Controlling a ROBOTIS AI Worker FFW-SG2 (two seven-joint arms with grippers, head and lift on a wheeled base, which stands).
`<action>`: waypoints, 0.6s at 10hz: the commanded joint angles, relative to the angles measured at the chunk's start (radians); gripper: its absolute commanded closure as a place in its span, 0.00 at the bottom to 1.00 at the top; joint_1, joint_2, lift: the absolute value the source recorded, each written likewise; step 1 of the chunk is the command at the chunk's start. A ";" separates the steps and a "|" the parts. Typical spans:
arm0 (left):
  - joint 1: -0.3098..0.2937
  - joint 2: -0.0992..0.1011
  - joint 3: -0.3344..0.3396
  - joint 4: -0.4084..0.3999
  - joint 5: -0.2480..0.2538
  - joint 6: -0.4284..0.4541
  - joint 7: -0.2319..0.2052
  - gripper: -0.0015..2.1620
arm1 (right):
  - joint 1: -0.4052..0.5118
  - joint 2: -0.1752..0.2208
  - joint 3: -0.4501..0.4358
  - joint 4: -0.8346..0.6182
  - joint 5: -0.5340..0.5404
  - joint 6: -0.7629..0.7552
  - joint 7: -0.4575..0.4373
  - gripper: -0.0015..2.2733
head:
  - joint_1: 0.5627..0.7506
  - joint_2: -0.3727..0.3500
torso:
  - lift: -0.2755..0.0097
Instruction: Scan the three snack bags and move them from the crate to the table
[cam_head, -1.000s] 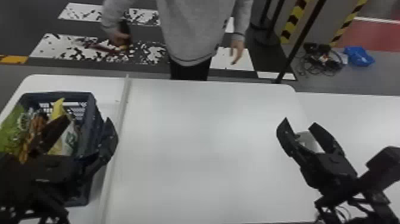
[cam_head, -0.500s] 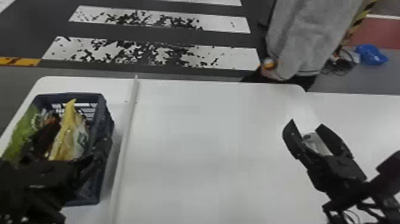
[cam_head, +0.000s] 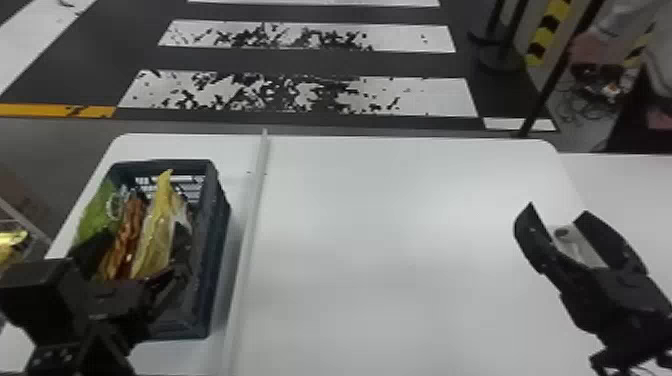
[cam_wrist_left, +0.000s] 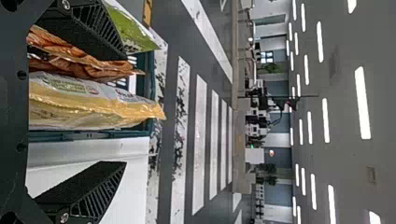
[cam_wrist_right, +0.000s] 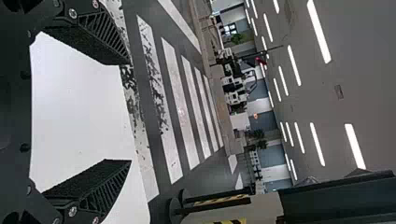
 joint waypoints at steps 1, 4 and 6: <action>-0.023 0.000 0.002 0.024 0.000 0.026 0.003 0.07 | 0.003 0.000 0.001 0.000 0.001 -0.007 0.001 0.07 | 0.70 0.57 | 0.75; -0.039 -0.001 0.001 0.047 0.017 0.029 -0.013 0.80 | 0.009 -0.002 0.000 0.000 -0.001 -0.031 0.001 0.07 | 0.70 0.57 | 0.75; -0.045 -0.001 0.007 0.046 0.018 0.065 -0.033 0.97 | 0.009 -0.002 -0.002 0.000 -0.001 -0.043 0.001 0.07 | 0.70 0.57 | 0.75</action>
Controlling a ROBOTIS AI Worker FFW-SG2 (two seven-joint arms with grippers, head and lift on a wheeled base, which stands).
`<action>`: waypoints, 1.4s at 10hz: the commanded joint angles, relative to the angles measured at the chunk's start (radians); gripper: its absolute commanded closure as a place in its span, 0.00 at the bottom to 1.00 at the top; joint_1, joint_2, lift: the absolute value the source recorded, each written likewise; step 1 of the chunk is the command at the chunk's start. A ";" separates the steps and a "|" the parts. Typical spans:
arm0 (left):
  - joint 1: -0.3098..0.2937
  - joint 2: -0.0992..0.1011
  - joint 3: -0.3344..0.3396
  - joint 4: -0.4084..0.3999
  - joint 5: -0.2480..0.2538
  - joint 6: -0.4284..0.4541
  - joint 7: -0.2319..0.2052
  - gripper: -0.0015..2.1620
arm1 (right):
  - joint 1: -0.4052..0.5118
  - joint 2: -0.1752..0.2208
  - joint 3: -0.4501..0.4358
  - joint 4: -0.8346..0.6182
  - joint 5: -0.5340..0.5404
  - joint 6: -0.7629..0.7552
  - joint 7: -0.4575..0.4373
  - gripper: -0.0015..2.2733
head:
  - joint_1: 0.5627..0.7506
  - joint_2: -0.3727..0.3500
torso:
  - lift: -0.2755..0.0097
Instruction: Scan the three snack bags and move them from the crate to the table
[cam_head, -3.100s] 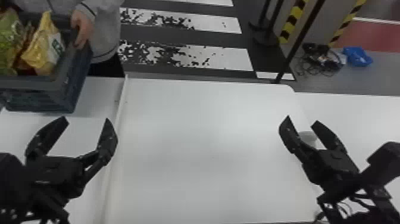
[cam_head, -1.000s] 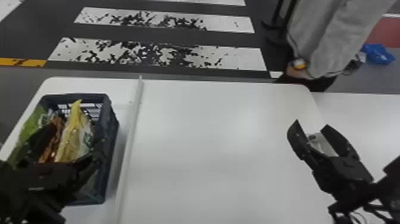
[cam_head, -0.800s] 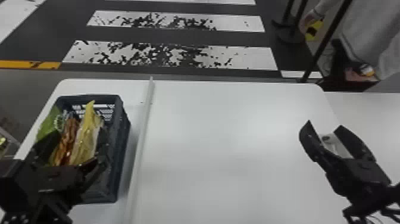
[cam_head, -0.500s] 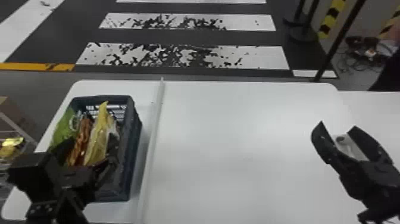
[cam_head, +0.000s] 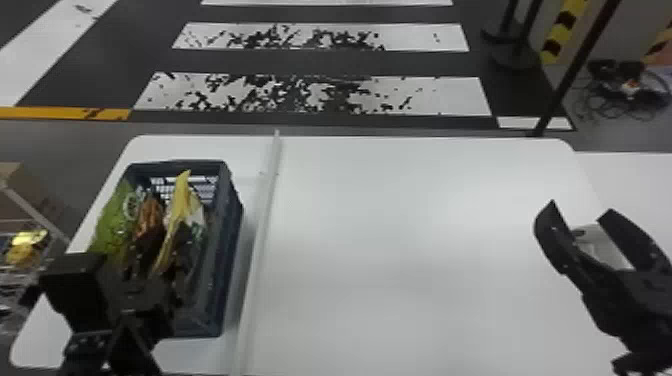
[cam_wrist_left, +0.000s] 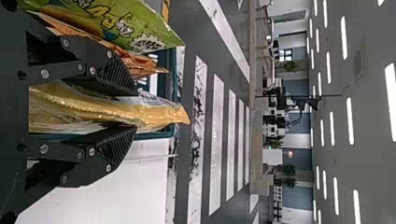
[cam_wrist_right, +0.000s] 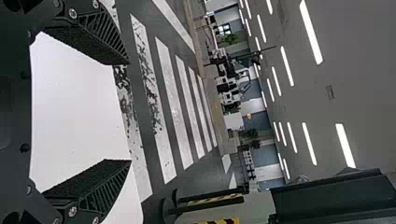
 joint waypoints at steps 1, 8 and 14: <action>-0.001 0.000 0.010 -0.004 0.003 0.005 -0.017 0.99 | 0.000 0.002 0.003 0.000 0.000 -0.013 -0.001 0.07 | 0.70 0.56 | 0.75; 0.015 0.000 0.067 -0.136 -0.008 0.060 -0.032 0.99 | -0.017 0.002 -0.005 0.009 -0.023 -0.007 -0.001 0.07 | 0.70 0.58 | 0.75; 0.048 0.003 0.084 -0.345 -0.086 0.259 -0.019 0.99 | -0.037 0.002 -0.009 0.028 -0.026 -0.004 -0.003 0.07 | 0.70 0.59 | 0.75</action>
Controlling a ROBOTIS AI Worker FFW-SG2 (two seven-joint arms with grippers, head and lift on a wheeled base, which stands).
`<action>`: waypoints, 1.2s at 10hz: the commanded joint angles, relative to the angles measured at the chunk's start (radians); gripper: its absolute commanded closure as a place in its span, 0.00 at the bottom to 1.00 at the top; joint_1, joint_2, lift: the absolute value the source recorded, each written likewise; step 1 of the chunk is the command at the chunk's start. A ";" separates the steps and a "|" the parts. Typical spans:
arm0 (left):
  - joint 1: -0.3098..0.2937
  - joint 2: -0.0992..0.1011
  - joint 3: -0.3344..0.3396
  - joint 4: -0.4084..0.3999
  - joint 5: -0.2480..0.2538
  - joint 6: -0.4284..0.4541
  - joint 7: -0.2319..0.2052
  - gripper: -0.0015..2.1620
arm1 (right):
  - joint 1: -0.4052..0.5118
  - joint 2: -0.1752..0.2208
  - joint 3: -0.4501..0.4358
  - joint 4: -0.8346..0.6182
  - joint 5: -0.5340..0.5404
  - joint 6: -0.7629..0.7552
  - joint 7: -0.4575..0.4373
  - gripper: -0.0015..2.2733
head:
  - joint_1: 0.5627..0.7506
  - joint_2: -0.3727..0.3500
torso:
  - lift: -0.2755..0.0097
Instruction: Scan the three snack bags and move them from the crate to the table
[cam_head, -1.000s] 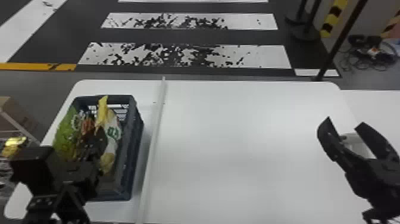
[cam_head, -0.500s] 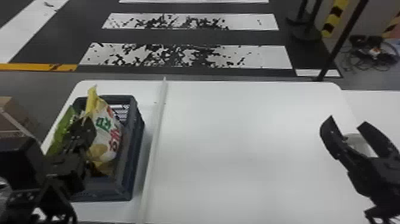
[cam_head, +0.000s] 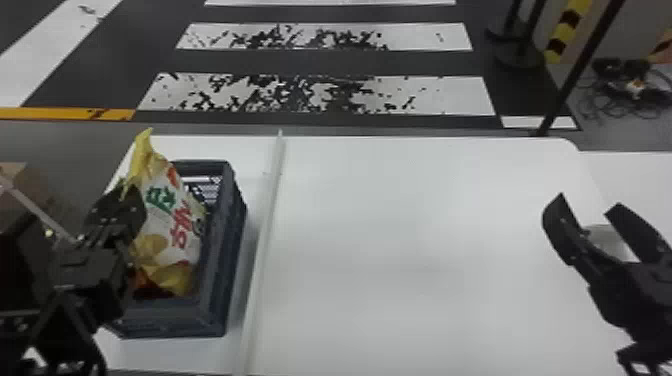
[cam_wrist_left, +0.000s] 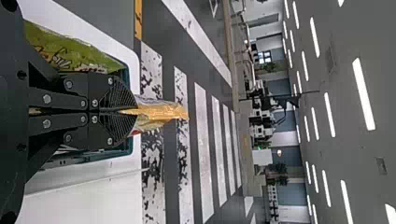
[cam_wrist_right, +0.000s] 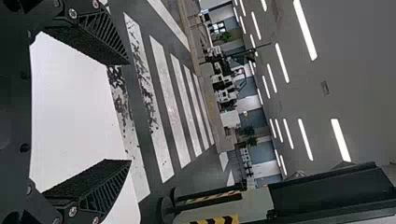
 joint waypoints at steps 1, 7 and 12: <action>0.004 0.000 -0.005 -0.048 -0.025 0.045 0.019 0.99 | 0.000 0.000 -0.007 0.000 -0.004 0.000 0.000 0.07 | 0.70 0.59 | 0.75; 0.016 -0.002 -0.016 -0.226 0.039 0.036 0.005 0.99 | 0.001 0.002 -0.005 -0.010 -0.013 -0.003 -0.002 0.07 | 0.70 0.57 | 0.75; -0.035 -0.011 -0.091 -0.154 0.347 0.029 -0.199 0.99 | 0.017 0.002 -0.008 -0.039 -0.003 -0.006 -0.011 0.07 | 0.70 0.35 | 0.75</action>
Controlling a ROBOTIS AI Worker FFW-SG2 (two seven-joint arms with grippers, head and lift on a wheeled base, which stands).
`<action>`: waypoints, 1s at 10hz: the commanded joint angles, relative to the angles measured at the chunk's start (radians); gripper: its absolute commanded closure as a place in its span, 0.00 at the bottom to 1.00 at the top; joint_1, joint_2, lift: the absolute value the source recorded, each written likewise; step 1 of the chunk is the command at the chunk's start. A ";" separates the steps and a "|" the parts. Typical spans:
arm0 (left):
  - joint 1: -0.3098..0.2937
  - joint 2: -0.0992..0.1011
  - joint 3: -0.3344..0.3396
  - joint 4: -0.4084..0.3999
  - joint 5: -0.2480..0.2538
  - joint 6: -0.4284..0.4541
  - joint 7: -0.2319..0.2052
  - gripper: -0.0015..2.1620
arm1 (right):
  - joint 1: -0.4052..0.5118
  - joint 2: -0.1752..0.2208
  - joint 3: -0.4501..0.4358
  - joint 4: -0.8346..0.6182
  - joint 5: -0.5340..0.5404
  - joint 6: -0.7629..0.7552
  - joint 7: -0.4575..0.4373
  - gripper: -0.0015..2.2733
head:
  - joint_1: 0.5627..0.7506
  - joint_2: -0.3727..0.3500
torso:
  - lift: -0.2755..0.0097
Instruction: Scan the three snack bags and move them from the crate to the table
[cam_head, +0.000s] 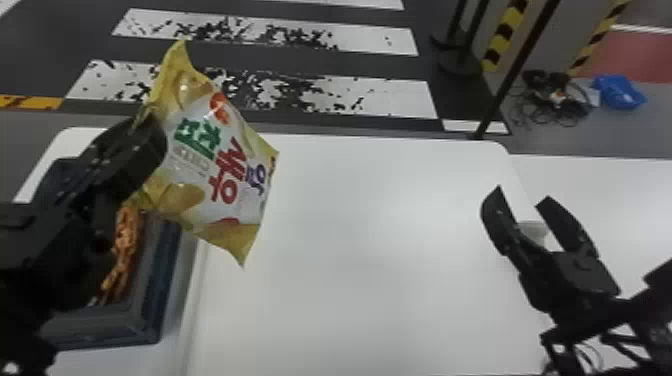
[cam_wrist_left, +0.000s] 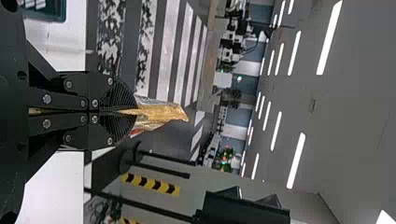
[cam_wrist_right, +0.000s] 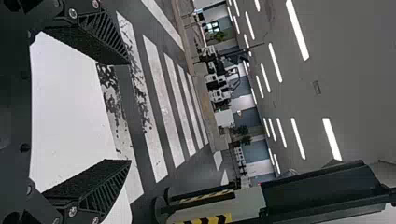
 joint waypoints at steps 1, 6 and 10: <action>-0.052 -0.002 -0.011 0.123 0.130 0.001 -0.068 0.99 | -0.003 0.000 -0.002 -0.001 0.007 0.000 -0.001 0.07 | 0.70 0.30 | 0.75; -0.356 -0.022 -0.204 0.698 0.205 0.010 -0.278 0.99 | -0.035 -0.008 -0.020 -0.011 0.024 0.080 -0.004 0.07 | 0.70 0.13 | 0.75; -0.554 -0.092 -0.247 1.064 0.202 0.001 -0.416 0.99 | -0.012 -0.014 -0.056 -0.025 0.013 0.080 -0.004 0.07 | 0.70 0.03 | 0.75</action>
